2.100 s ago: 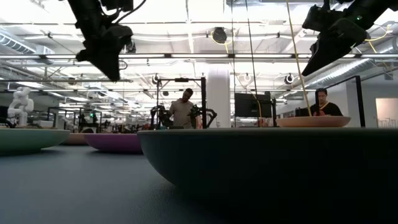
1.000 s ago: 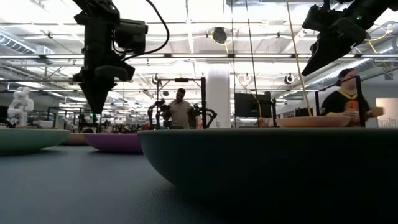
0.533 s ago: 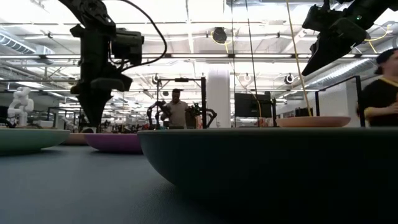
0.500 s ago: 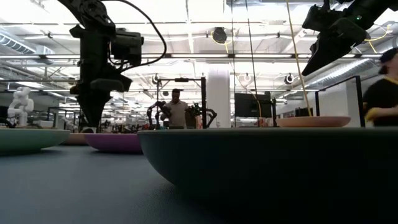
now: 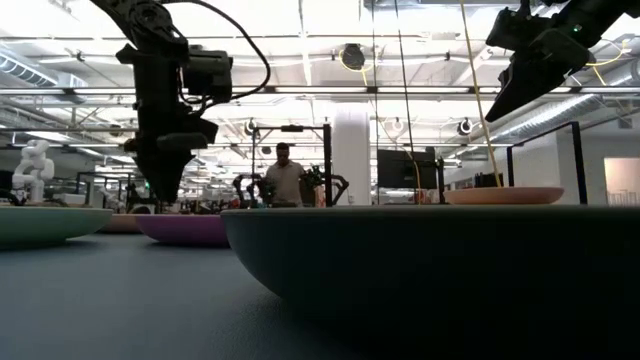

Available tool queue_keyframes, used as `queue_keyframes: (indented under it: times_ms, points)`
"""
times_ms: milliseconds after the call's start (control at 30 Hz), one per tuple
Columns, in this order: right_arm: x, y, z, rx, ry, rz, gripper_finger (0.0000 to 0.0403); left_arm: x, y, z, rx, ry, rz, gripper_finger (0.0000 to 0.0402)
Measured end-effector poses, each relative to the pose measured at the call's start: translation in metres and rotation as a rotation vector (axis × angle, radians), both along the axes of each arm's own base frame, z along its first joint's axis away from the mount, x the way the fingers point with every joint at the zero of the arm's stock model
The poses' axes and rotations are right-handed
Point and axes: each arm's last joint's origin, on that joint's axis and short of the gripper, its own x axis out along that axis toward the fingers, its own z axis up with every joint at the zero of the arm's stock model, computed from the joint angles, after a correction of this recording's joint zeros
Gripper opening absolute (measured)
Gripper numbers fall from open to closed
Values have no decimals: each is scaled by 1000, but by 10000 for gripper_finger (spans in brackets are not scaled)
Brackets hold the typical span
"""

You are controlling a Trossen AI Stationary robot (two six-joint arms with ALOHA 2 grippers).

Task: Place and stack plates onto a shelf
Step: Put the pink plate on the shelf

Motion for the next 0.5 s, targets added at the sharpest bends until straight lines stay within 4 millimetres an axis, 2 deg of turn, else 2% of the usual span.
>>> queue_keyframes:
  times_ms: [100, 200, 500]
  points:
    - [0, 0, 0, 0, 0, 0, 70, 1, 0, 0, 7, -11, -3, 230]
    - [0, 0, 0, 0, 0, 0, 70, 3, -1, -5, 35, -36, -20, 255]
    - [0, 0, 0, 0, 0, 0, 70, -10, -5, -27, 77, 22, -2, 243]
